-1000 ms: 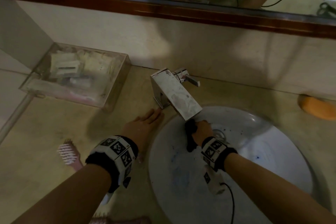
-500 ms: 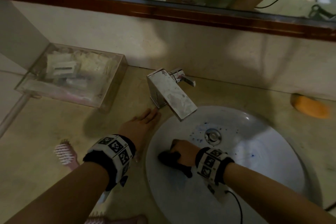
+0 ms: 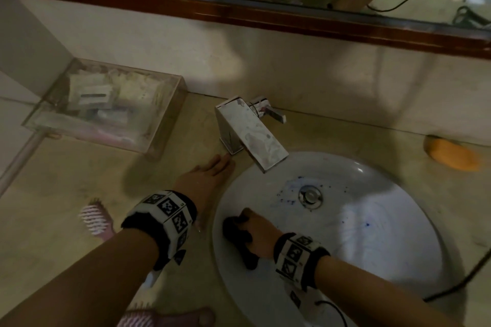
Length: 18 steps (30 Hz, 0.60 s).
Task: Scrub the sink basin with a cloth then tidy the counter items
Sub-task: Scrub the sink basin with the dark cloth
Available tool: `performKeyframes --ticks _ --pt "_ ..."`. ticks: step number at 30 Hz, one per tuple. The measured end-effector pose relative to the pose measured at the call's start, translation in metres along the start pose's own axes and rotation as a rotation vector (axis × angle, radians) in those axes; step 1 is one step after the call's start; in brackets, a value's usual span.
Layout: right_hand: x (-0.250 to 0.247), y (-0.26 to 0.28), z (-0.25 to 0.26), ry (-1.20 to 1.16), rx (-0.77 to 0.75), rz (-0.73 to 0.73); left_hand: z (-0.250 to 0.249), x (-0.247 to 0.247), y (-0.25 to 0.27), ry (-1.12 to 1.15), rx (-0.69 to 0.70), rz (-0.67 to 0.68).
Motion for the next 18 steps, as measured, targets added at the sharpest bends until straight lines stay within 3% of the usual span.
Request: performKeyframes --ticks 2,5,9,12,15,18 --pt "-0.005 0.011 -0.003 -0.044 0.001 0.018 -0.001 -0.002 0.001 0.008 -0.017 0.002" --pt "-0.025 0.036 -0.003 0.051 -0.022 -0.066 -0.004 -0.005 0.004 -0.014 -0.028 -0.008" --pt "0.009 0.073 0.035 -0.028 -0.231 0.076 -0.003 -0.003 0.002 -0.013 -0.031 -0.011" --pt "0.031 0.06 0.029 -0.155 -0.151 0.106 -0.005 -0.007 0.005 0.006 -0.047 -0.017" --pt "0.029 0.039 0.012 -0.227 -0.007 -0.016 -0.007 -0.007 0.005 0.024 -0.016 -0.039" --pt "0.014 0.02 -0.006 -0.075 0.087 -0.093 -0.006 -0.007 0.004 0.042 -0.01 -0.054"
Point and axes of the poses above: each hand's wrist, its own y-axis away from the middle knuckle, its own x-axis out of the palm, z = x × y, the point moved 8 cm from there along -y, towards the middle knuckle, and after that the axes turned 9 degrees about -z, right-handed, at the moved point
